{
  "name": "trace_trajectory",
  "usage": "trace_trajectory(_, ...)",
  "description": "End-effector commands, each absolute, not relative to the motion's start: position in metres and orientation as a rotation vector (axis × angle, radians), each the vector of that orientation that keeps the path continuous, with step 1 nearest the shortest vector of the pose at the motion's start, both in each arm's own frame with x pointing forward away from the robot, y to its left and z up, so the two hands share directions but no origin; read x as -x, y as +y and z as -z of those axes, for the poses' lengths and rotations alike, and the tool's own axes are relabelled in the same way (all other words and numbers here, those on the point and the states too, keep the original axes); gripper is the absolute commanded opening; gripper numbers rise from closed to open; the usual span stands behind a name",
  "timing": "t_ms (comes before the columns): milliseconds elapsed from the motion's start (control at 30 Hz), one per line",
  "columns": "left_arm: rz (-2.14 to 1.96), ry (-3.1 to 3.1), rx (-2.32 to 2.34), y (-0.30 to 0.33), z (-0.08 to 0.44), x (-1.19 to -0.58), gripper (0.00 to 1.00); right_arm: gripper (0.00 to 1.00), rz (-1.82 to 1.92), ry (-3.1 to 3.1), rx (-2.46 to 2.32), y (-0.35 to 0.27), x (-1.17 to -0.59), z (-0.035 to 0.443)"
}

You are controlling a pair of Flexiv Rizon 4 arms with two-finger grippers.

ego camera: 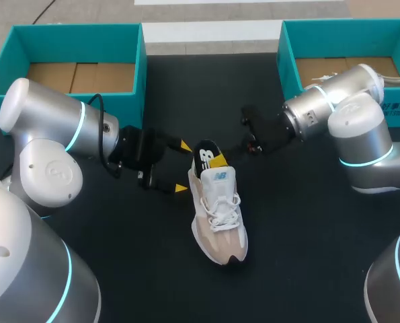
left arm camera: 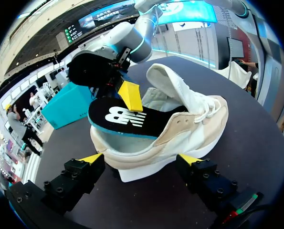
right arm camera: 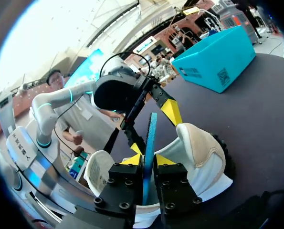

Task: Take the shoe out of the shoebox, open the shoe tongue, remove and reinsert the insole, then place the shoe into the shoebox

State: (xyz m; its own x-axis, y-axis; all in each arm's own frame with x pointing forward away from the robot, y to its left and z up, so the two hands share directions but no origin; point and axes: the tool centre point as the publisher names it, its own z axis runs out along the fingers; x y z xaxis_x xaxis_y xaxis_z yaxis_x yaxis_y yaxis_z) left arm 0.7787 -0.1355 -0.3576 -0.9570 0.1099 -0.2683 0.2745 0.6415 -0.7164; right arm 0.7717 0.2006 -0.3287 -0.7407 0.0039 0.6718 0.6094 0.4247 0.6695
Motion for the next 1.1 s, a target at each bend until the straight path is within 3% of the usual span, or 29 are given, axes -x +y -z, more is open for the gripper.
trace_trajectory(33, 1.203, 2.665, -0.315, -0.137, 0.357, -0.778, 1.0, 0.0, 1.316, -2.086, 0.534, 0.202, -0.772, 0.331)
trace_trajectory(633, 1.203, 2.665, -0.315, -0.137, 0.357, -0.778, 1.0, 0.0, 1.275, -2.028, 0.661, 0.201, -0.735, 0.354)
trace_trajectory(667, 1.203, 2.665, -0.315, -0.137, 0.357, -0.778, 1.0, 0.17, 1.281, -2.039, 0.658, 0.203, -0.737, 0.35)
trace_trajectory(700, 1.203, 2.665, -0.315, -0.137, 0.357, -0.778, 1.0, 0.22, 1.284, -2.047, 0.656, 0.203, -0.739, 0.349)
trace_trajectory(900, 1.203, 2.665, -0.315, -0.137, 0.357, -0.778, 1.0, 0.4, 1.304, -2.091, 0.626, 0.203, -0.754, 0.337)
trace_trajectory(1100, 1.203, 2.665, -0.315, -0.137, 0.357, -0.778, 1.0, 0.48, 1.297, -2.131, 0.596, 0.205, -0.764, 0.323)
